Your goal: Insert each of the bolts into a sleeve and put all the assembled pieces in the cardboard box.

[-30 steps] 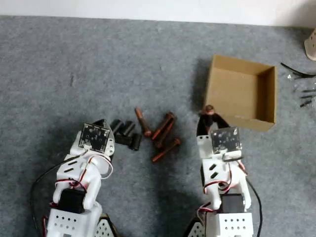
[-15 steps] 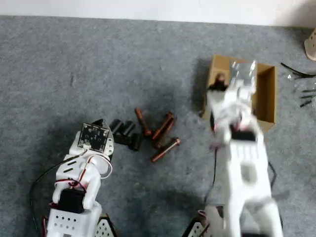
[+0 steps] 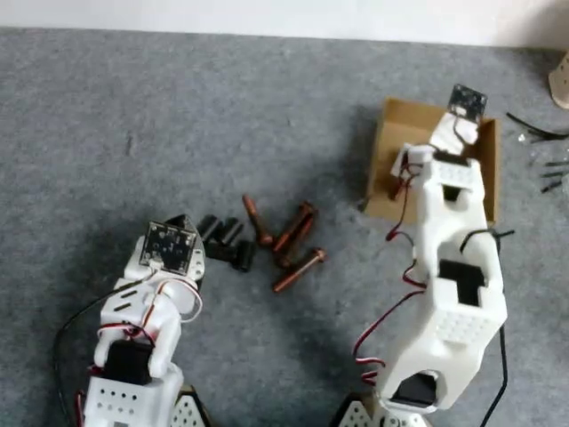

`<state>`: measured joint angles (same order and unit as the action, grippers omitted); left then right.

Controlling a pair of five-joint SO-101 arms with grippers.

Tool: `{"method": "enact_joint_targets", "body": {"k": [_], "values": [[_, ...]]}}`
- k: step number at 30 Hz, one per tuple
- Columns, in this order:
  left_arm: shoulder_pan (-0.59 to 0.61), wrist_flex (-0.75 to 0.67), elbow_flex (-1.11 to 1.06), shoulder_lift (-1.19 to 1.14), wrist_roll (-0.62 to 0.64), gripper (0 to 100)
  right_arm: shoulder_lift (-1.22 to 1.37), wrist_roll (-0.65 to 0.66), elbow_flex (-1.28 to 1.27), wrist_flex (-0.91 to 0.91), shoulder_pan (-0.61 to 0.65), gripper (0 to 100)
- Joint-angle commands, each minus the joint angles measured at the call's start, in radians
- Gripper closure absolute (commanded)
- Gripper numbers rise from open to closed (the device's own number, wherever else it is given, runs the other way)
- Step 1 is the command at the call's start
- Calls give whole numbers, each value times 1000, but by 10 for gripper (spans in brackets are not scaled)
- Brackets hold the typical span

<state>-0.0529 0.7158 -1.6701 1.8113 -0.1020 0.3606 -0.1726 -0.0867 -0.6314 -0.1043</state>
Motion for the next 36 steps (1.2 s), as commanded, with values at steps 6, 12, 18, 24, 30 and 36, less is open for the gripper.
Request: {"method": "enact_joint_targets", "body": {"k": [6, 12, 18, 24, 30, 36], "values": [[7, -37, 5, 12, 6, 990, -12, -5, 68, -7, -1, 928], [7, -37, 5, 12, 6, 990, -16, -3, 67, -8, -1, 772], [7, -37, 4, 12, 6, 990, -94, -3, 56, -71, 19, 775], [8, -37, 4, 13, 8, 990, -331, -2, -68, -183, 179, 775], [12, -37, 7, 13, 8, 990, -555, -2, -306, -180, 389, 775], [58, -37, 12, 15, 35, 990, -650, -2, -449, -179, 567, 775]]}}
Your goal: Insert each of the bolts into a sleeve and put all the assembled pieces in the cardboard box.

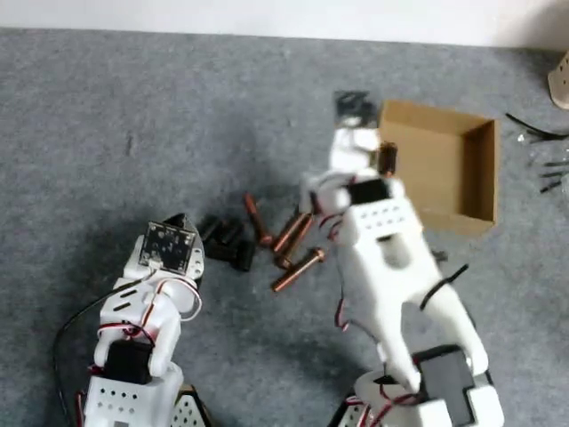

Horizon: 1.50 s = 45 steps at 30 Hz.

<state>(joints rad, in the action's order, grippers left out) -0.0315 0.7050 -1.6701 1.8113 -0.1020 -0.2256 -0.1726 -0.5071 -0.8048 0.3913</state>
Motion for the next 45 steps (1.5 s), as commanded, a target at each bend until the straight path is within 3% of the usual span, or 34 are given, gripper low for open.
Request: {"method": "enact_joint_targets", "body": {"k": [1, 6, 17, 22, 32, 38, 45], "values": [[50, -26, 12, 15, 60, 990, -62, -2, -38, -5, 93, 775], [107, -55, 15, 15, 117, 989, -8, -2, -117, 117, 211, 775], [114, -55, 16, 15, 121, 989, 171, -20, -128, 311, 458, 775], [114, -55, 18, 15, 121, 989, 280, -140, -127, 340, 427, 775], [114, -57, 13, 15, 118, 989, 335, -141, -93, 332, 357, 776], [114, -57, 12, 15, 117, 989, 334, -138, -84, 145, 346, 847], [114, -57, 12, 15, 117, 989, 334, -137, -82, 140, 351, 858]]}}
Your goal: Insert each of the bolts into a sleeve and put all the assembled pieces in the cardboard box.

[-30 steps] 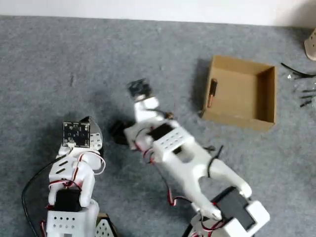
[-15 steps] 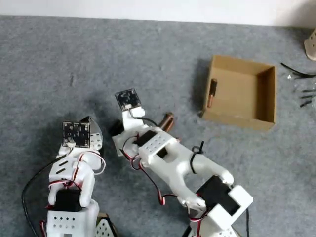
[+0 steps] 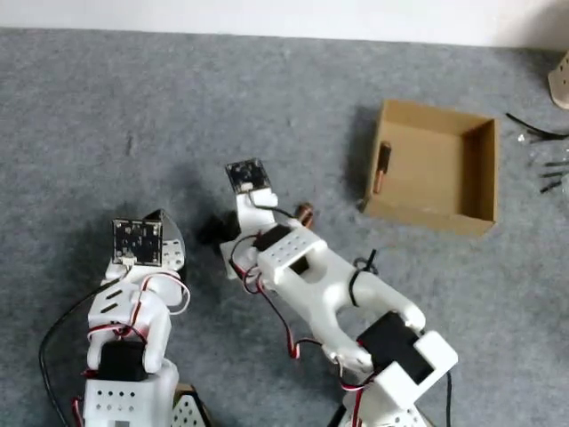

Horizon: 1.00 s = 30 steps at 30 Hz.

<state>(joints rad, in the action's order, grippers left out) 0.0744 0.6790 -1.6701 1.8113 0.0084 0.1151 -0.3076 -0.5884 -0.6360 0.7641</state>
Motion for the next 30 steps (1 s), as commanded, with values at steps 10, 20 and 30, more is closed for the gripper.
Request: {"method": "enact_joint_targets", "body": {"k": [10, 20, 30], "values": [[8, -31, 12, 13, 6, 989, -4, -2, -2, -110, -19, 858], [7, -31, 12, 13, 6, 989, -2, -2, -10, -110, 30, 861], [7, -31, 12, 13, 6, 989, -1, -2, -13, -110, 22, 996]]}}
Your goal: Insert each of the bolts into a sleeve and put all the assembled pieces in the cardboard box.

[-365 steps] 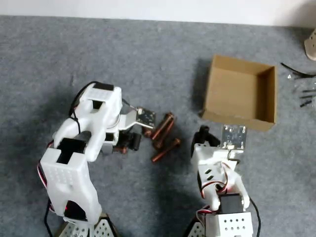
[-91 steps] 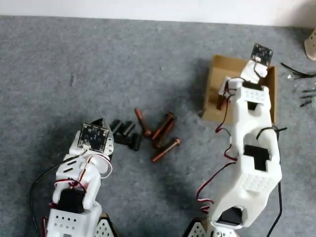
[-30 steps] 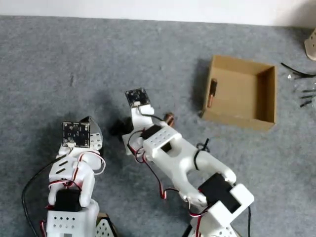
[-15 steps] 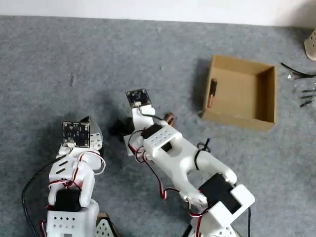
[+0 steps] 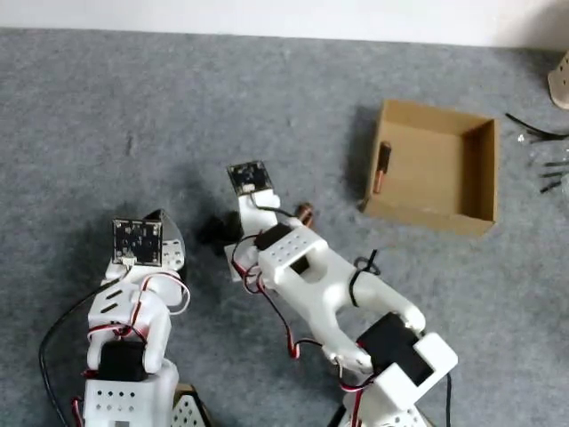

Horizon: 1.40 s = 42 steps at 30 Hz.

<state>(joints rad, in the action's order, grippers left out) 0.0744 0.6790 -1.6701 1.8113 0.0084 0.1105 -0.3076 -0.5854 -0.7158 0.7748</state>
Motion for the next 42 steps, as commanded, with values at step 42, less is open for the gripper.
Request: {"method": "enact_joint_targets", "body": {"k": [42], "values": [[2, -78, -15, 13, 6, 989, -1503, 336, -951, 206, -602, 994]]}}
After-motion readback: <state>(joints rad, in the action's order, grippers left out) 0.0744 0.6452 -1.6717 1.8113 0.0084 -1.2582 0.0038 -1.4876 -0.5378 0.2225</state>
